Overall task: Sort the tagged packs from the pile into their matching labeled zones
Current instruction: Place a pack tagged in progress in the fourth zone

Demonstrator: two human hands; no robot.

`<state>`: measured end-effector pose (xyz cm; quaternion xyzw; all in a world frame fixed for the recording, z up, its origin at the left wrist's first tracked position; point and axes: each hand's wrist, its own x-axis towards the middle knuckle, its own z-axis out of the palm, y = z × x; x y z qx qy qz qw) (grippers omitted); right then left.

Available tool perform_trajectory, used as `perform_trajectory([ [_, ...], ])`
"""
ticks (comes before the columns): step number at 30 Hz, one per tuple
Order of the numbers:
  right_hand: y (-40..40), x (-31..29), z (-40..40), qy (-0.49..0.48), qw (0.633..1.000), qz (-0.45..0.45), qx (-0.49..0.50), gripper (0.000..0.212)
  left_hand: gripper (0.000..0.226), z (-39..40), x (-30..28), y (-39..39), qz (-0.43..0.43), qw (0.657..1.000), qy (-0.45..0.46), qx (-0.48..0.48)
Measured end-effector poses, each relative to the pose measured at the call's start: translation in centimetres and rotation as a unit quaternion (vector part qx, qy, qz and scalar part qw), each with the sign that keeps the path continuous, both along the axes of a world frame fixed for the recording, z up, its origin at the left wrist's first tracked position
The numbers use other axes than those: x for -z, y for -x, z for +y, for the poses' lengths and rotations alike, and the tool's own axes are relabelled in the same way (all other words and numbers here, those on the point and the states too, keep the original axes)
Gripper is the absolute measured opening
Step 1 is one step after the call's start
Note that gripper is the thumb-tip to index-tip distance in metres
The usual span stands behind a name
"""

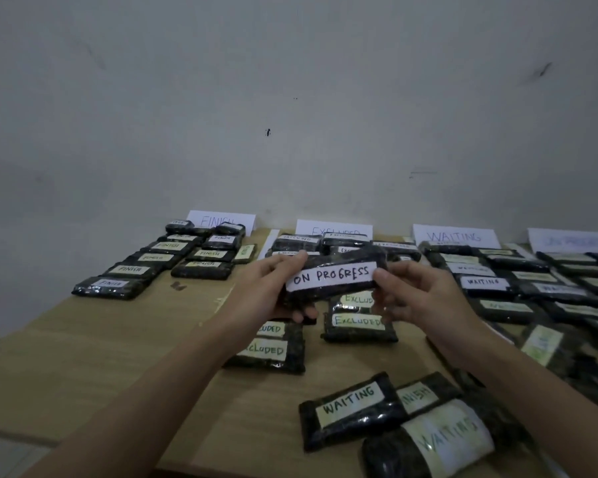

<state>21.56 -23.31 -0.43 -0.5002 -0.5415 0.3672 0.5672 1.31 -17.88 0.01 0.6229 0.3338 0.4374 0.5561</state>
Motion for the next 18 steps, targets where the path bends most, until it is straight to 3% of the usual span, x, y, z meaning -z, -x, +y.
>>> perform_trajectory([
  [6,-1.1,0.9,0.0,0.034,0.999,0.008,0.019,0.043,0.046,0.4,0.3,-1.5,0.020,1.000,0.017,-0.012],
  [8,-1.2,1.3,-0.1,0.038,0.998,-0.036,0.040,0.041,0.044,0.5,0.4,-1.9,0.027,0.999,0.022,-0.013],
  [9,-1.2,1.8,-0.1,0.021,0.992,-0.100,0.080,0.040,0.043,0.6,0.5,-2.2,0.037,0.999,0.021,-0.020],
  [10,-1.3,2.2,-0.1,-0.021,0.969,-0.204,0.140,0.041,0.041,0.6,0.5,-2.5,0.053,0.998,0.015,-0.031],
  [13,-1.4,2.9,-0.5,-0.196,0.816,-0.499,0.216,0.057,0.036,0.5,0.7,-4.2,0.086,0.995,-0.005,-0.044],
  [15,-1.8,3.1,-0.9,-0.215,0.764,-0.575,0.200,0.065,0.034,0.1,0.5,-5.9,0.075,0.997,-0.013,-0.034],
  [18,-3.4,2.8,-1.6,-0.222,0.725,-0.609,0.233,0.064,0.035,-0.2,0.0,-8.5,0.058,0.998,-0.005,-0.014],
])
